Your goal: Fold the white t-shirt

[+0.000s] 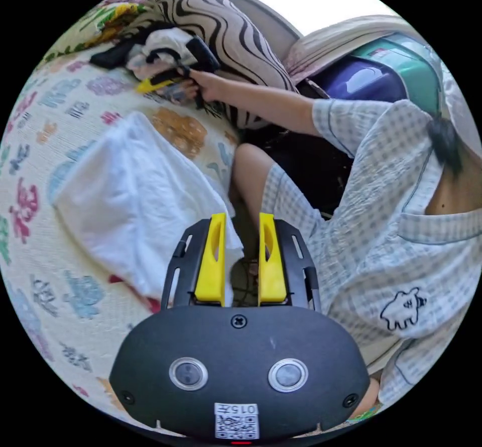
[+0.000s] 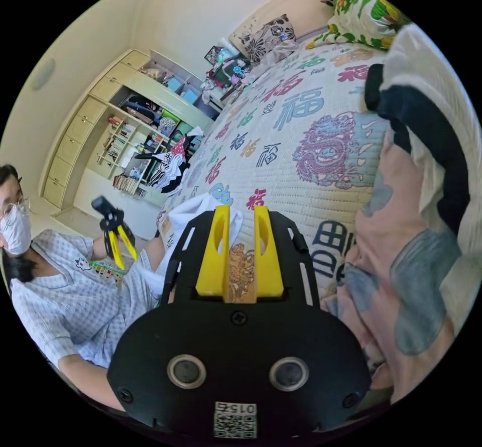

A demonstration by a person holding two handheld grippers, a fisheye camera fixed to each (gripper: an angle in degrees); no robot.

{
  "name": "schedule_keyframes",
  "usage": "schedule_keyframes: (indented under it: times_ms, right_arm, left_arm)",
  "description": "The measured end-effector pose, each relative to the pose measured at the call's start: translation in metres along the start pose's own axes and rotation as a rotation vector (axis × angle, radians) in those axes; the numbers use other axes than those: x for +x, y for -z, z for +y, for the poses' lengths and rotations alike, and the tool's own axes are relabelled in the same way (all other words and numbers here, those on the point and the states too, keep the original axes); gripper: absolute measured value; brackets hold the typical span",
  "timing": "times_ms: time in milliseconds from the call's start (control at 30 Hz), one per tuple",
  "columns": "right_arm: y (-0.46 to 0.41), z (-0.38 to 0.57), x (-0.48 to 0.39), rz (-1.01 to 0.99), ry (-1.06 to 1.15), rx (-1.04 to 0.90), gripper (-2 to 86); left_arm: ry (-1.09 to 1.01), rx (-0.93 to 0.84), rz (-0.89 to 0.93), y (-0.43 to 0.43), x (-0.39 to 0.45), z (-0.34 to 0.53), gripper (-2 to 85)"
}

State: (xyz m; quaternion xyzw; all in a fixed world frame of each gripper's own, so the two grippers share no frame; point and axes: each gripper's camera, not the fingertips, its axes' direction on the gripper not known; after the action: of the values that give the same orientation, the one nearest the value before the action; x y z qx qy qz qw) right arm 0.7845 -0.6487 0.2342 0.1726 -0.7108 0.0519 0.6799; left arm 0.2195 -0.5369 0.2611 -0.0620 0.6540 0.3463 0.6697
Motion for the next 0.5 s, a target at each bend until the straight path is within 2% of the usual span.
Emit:
schedule_keyframes:
  times_ms: [67, 100, 133, 167, 233, 333, 433, 500]
  right_arm:
    - [-0.005, 0.005, -0.018, 0.052, 0.006, -0.083, 8.5]
    - [-0.007, 0.008, -0.022, 0.067, 0.010, -0.103, 8.6]
    - [-0.013, 0.012, -0.026, 0.109, -0.009, -0.142, 9.3]
    - [-0.017, 0.017, -0.028, 0.149, -0.014, -0.161, 9.9]
    - [-0.020, 0.020, -0.028, 0.199, -0.025, -0.182, 10.4]
    - [-0.017, 0.020, -0.025, 0.119, -0.036, -0.149, 10.2]
    - [-0.016, 0.016, -0.026, 0.039, -0.019, -0.144, 4.8]
    - [-0.016, 0.011, -0.030, 0.050, -0.010, -0.160, 2.4]
  left_arm:
    - [-0.036, 0.052, 0.105, 0.017, -0.016, -0.017, 6.9]
    - [-0.075, 0.077, 0.247, 0.013, -0.021, -0.029, 6.1]
    - [-0.089, 0.076, 0.315, 0.000, -0.022, -0.039, 6.0]
    - [-0.095, 0.065, 0.310, -0.008, -0.022, -0.043, 6.5]
    - [-0.086, 0.037, 0.155, -0.031, -0.024, -0.054, 8.4]
    - [-0.079, 0.065, -0.015, -0.025, -0.046, -0.068, 9.5]
    - [-0.107, 0.114, -0.154, 0.000, -0.076, -0.095, 11.4]
    - [-0.166, 0.071, -0.184, 0.005, -0.097, -0.119, 13.1]
